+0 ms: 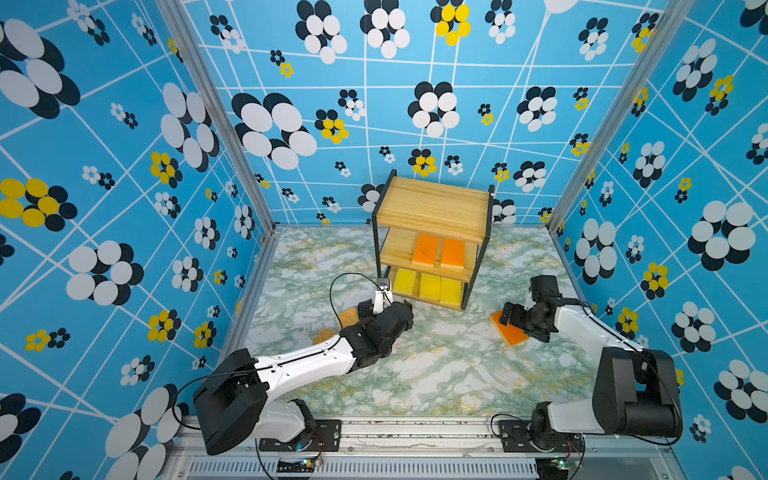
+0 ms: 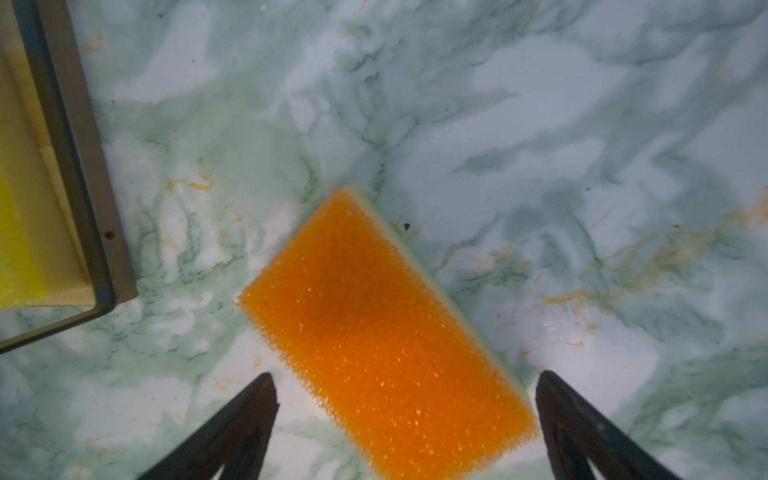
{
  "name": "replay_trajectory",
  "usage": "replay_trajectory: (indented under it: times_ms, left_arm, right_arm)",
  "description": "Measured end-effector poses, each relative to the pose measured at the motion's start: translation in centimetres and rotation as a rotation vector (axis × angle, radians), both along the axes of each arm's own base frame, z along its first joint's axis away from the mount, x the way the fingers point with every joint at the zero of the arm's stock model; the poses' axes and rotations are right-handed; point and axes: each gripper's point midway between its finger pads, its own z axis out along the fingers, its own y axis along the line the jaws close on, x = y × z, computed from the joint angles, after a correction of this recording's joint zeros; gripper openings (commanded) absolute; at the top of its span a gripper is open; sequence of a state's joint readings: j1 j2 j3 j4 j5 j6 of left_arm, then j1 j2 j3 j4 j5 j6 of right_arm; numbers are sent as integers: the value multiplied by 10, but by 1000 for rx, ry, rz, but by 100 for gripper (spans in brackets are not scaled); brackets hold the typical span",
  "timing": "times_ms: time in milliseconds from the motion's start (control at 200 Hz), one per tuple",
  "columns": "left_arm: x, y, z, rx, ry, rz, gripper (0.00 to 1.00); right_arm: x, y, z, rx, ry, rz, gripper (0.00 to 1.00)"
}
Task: Place and organize the cleaning sponges onto the shelf
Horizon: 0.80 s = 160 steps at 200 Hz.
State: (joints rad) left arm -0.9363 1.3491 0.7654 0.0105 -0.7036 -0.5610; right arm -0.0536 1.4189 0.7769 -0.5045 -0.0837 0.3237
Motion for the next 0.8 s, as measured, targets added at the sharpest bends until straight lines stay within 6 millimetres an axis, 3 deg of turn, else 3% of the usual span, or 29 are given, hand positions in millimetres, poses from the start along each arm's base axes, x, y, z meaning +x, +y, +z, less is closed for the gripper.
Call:
replay_trajectory:
  times_ms: [230, 485, 600, 800]
  left_arm:
    - [0, 0, 0, -4, 1, 2, 99]
    - [0, 0, -2, 0, 7, 4, 99]
    - [0, 0, -3, 0, 9, 1, 99]
    - [-1, -16, -16, -13, 28, -74, 99]
  right_arm:
    - [3, 26, -1, 62, -23, 60, 99]
    - [-22, 83, -13, 128, 9, 152, 99]
    - [-31, 102, -8, 150, -8, 175, 99]
    - [-33, 101, 4, 145, -60, 132, 99]
